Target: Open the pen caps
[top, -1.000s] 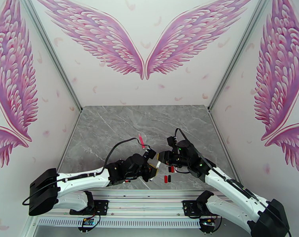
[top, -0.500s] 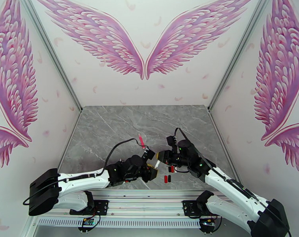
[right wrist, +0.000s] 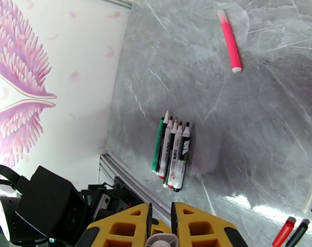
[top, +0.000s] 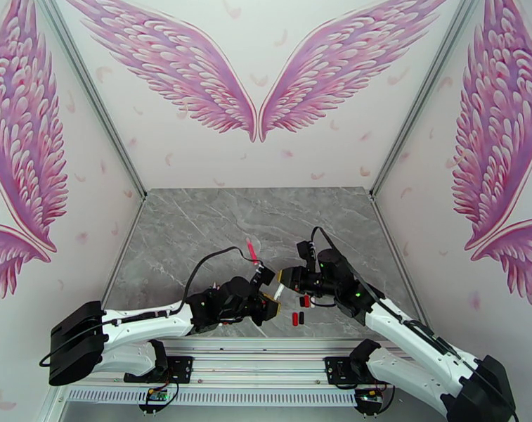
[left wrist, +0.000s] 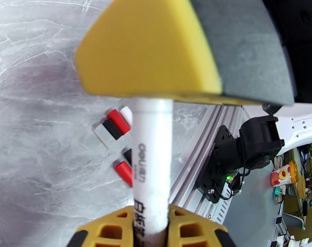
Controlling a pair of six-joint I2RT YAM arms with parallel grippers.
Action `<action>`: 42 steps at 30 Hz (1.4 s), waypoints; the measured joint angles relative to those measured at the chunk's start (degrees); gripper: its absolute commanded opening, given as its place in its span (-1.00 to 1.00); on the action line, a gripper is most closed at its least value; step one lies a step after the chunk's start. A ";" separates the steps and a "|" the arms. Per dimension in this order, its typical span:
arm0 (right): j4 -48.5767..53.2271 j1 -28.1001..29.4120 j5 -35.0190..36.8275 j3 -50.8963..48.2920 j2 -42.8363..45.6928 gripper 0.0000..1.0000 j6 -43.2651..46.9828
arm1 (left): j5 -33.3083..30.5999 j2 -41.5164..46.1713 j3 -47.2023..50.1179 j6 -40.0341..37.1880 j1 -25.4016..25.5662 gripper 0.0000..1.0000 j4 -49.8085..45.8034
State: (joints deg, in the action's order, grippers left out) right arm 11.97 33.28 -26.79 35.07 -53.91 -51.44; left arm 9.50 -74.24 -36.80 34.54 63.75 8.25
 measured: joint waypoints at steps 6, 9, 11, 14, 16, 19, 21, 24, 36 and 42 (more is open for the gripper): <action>-1.95 -1.01 -2.49 -0.26 3.06 -0.71 0.98 | 5.01 2.38 1.60 0.44 -1.49 -0.97 3.89; -3.41 -1.79 -5.09 -0.26 4.35 -0.71 2.16 | 7.30 3.65 1.62 0.44 -1.81 -0.98 4.59; -3.87 -2.27 -6.51 -0.22 4.81 -0.72 3.02 | 8.37 3.91 1.55 0.42 -1.99 -0.98 4.90; -3.54 -2.99 -7.23 0.07 5.07 -0.75 3.67 | 8.31 3.91 1.03 0.24 -1.97 -0.98 4.46; -1.22 -3.15 -6.29 1.51 5.07 -0.76 4.09 | 7.02 3.91 0.26 -0.11 -1.62 -0.98 3.61; 3.56 -3.23 -3.48 4.72 5.07 -0.77 4.09 | 2.12 3.80 -2.43 -1.38 0.09 -0.99 0.59; 6.12 -3.39 -1.77 6.47 5.07 -0.77 3.63 | -1.70 3.32 -4.42 -2.23 1.51 -0.99 -1.62; 8.46 -3.67 0.28 7.17 5.07 -0.79 2.78 | -7.21 1.88 -6.82 -3.43 3.74 -0.99 -4.63; 15.50 -6.23 3.04 7.34 5.29 -0.79 0.59 | -13.49 -3.98 -11.10 -5.51 7.06 -1.00 -8.15; 8.59 -10.75 5.44 6.08 7.04 -0.78 0.87 | -3.56 -0.63 -5.70 -3.39 5.60 -1.00 -6.29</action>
State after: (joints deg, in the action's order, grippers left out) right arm 20.56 22.52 -21.34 41.15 -46.87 -50.57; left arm 5.93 -74.87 -42.50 31.16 69.34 1.96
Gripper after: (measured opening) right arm 0.194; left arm 0.193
